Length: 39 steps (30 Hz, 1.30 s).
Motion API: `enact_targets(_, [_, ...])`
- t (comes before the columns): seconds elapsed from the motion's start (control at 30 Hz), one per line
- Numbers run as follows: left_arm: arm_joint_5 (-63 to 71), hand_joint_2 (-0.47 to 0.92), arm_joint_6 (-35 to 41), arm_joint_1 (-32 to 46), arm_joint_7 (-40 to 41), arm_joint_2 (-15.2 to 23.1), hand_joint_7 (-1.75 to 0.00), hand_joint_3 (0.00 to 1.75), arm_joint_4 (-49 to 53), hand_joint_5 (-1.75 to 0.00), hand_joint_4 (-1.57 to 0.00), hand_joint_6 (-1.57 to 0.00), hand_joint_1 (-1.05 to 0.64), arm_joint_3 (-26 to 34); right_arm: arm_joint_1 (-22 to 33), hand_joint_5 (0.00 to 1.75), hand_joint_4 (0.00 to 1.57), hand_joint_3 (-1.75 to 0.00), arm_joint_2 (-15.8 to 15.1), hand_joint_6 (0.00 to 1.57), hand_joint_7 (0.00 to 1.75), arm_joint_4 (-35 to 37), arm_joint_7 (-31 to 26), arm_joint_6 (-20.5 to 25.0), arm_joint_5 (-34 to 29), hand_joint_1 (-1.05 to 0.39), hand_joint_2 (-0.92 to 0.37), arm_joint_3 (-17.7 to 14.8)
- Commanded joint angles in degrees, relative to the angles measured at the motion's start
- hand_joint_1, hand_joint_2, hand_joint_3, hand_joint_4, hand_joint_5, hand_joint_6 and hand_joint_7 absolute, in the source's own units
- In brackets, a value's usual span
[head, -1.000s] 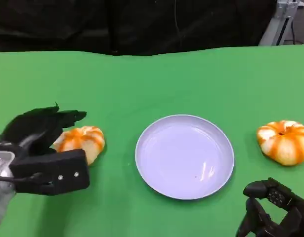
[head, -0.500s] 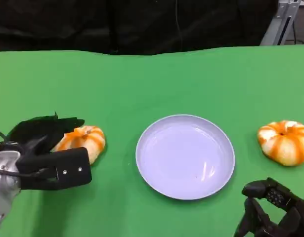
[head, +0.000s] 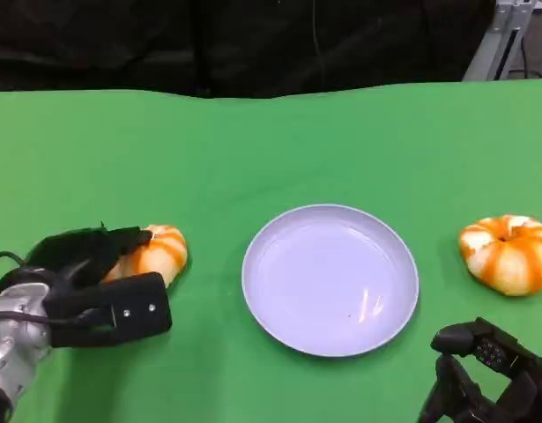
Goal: Grasp the bread from the table and place it into the plate.
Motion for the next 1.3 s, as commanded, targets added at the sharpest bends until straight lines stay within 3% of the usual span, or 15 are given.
enact_targets(0.03, [-0.08, 0.92, 0.10, -1.09, 1.44, -0.38, 0.00, 0.29, 2.61, -0.01, -0.17, -0.39, -0.97, -1.04, 0.62, 1.55, 0.94, -1.06, -0.44, 0.87, 1.31, -0.79, 0.20, -0.43, 0.39, -0.17, -0.54, 0.02])
enact_targets(0.37, [-1.54, 0.92, -1.65, -2.06, 2.69, -1.57, -0.01, 0.30, 5.67, -0.02, -0.20, -0.41, -0.94, -1.20, 0.90, 1.55, 0.94, -1.07, -0.38, 0.87, 1.31, -1.50, -0.17, -0.17, 0.30, -0.18, -0.54, 0.34])
enact_targets(0.57, [-6.05, 0.92, -2.70, -1.92, 0.04, -2.30, -0.03, 0.29, 4.97, -0.07, -0.36, -0.47, -0.67, 0.54, 1.08, 1.54, 0.95, -1.07, -0.22, 0.88, 1.32, -1.95, -0.62, 0.12, 0.30, -0.18, -0.53, 0.48])
enact_targets(0.63, [-6.90, 0.92, -2.90, -1.83, -0.07, -2.44, -0.04, 0.30, 4.63, -0.08, -0.46, -0.53, -0.45, 0.98, 1.05, 1.54, 0.94, -1.07, -0.47, 0.87, 1.32, -1.88, -0.39, -0.02, 0.15, -0.18, -0.53, 0.54])
enact_targets(0.77, [-9.95, 0.92, -5.07, -1.15, 0.85, -3.18, -0.04, 0.31, 5.17, -0.08, -0.50, -0.57, -0.36, 2.90, 0.98, 1.54, 0.94, -1.07, -0.46, 0.87, 1.32, -1.82, -0.38, 0.02, 0.32, -0.18, -0.54, 0.49])
enact_targets(0.83, [-13.78, 0.92, -8.49, -0.02, 2.92, -4.45, -0.14, 0.49, 6.13, -0.16, -0.81, -0.90, -0.11, 6.10, 0.93, 1.54, 0.95, -1.07, -0.17, 0.88, 1.32, -1.91, -0.72, 0.24, 0.53, -0.17, -0.52, 0.39])
enact_targets(0.9, [-15.49, 0.92, -10.18, 0.63, 5.03, -5.13, -0.21, 0.52, 6.69, -0.26, -1.02, -1.08, -0.02, 7.80, 0.94, 1.53, 0.96, -1.09, 0.00, 0.89, 1.30, -1.94, -0.93, 0.24, 0.57, -0.17, -0.51, 0.37])
enact_targets(0.93, [-15.81, 0.78, -10.54, 0.77, 5.81, -5.33, -0.47, 0.76, 6.92, -0.93, -0.96, -1.12, 0.01, 8.27, 0.94, 1.53, 0.96, -1.09, -0.02, 0.89, 1.29, -1.90, -0.90, 0.15, 0.56, -0.17, -0.51, 0.38])
enact_targets(0.97, [-16.37, 0.71, -10.47, 1.15, 6.55, -5.54, -0.66, 0.89, 6.59, -1.23, -0.89, -1.08, 0.02, 8.94, 0.88, 1.53, 0.96, -1.10, -0.22, 0.89, 1.29, -1.84, -0.74, 0.17, 0.56, -0.17, -0.51, 0.38])
enact_targets(1.03, [-16.92, 0.52, -10.34, 1.74, 7.61, -5.75, -1.36, 1.23, 5.84, -1.64, -0.93, -0.90, 0.01, 9.74, 0.81, 1.53, 0.95, -1.10, -0.50, 0.89, 1.30, -1.70, -0.43, 0.15, 0.61, -0.17, -0.52, 0.36])
enact_targets(1.13, [-17.42, 0.46, -11.21, 2.44, 8.46, -5.64, -1.69, 1.31, 4.71, -1.73, -0.86, -0.72, -0.02, 10.61, 0.66, 1.53, 0.95, -1.09, -0.57, 0.89, 1.30, -1.56, -0.46, 0.14, 0.56, -0.16, -0.52, 0.27])
enact_targets(1.3, [-18.34, 0.45, -12.34, 3.20, 7.71, -5.17, -1.74, 1.31, 1.85, -1.75, -0.82, -0.65, -0.03, 11.46, 0.57, 1.52, 0.96, -1.10, -0.57, 0.90, 1.29, -1.26, -0.29, -0.07, 0.65, -0.16, -0.51, 0.06])
